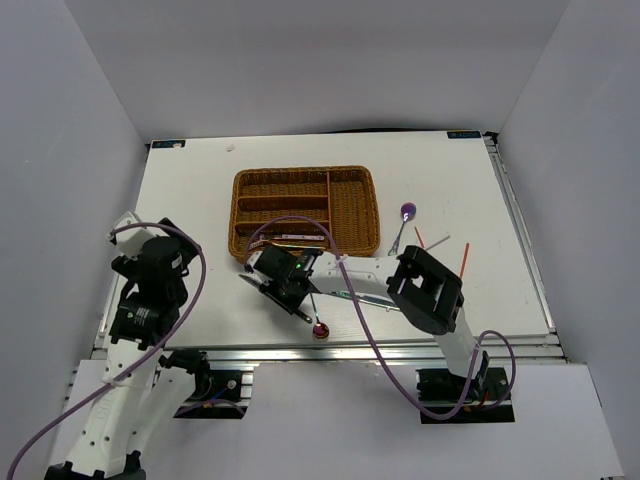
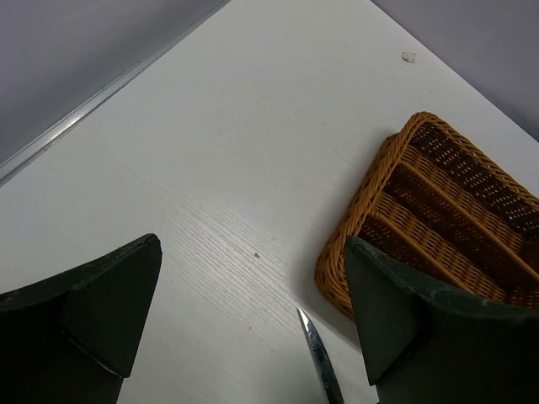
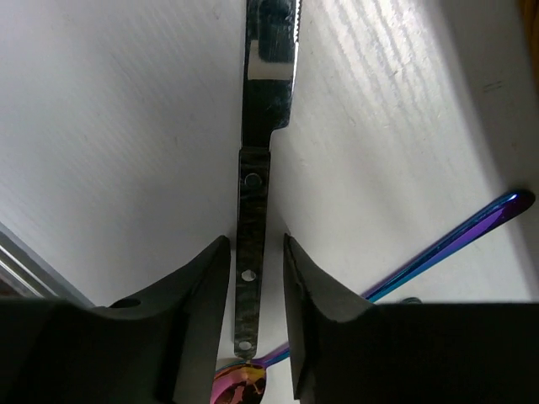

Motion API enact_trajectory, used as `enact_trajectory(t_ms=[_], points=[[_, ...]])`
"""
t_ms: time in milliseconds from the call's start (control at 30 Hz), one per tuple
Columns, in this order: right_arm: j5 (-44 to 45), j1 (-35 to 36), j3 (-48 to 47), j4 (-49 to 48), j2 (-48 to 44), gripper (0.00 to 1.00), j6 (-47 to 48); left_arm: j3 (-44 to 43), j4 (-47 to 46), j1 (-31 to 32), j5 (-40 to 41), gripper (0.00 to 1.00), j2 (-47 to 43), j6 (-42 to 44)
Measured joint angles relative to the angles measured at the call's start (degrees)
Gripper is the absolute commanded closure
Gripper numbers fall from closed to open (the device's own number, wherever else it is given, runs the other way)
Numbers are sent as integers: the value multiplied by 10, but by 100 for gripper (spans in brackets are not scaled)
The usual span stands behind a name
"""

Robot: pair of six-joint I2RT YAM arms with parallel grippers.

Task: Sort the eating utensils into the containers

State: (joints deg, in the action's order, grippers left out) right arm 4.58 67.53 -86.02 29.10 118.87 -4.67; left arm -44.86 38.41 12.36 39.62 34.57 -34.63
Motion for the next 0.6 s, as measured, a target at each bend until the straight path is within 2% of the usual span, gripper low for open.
enact_trajectory(t_ms=[33, 100, 200, 233, 300, 600], points=[[0, -1, 2, -5, 0, 68, 0, 0, 1, 2, 2, 2, 1, -1], [4, 0, 4, -14, 0, 71, 2, 0, 2, 3, 6, 2, 1, -4], [9, 5, 6, -23, 0, 82, 2, 1, 2, 3, 11, 2, -9, -7], [11, 7, 6, -23, 0, 90, 3, 2, 2, 3, 14, 2, -16, -8], [14, 12, 6, -24, -1, 99, 4, 3, 2, 3, 16, 2, -31, -8], [8, 33, 23, -6, -35, 100, -3, 3, 1, 4, 41, 2, -124, -19]])
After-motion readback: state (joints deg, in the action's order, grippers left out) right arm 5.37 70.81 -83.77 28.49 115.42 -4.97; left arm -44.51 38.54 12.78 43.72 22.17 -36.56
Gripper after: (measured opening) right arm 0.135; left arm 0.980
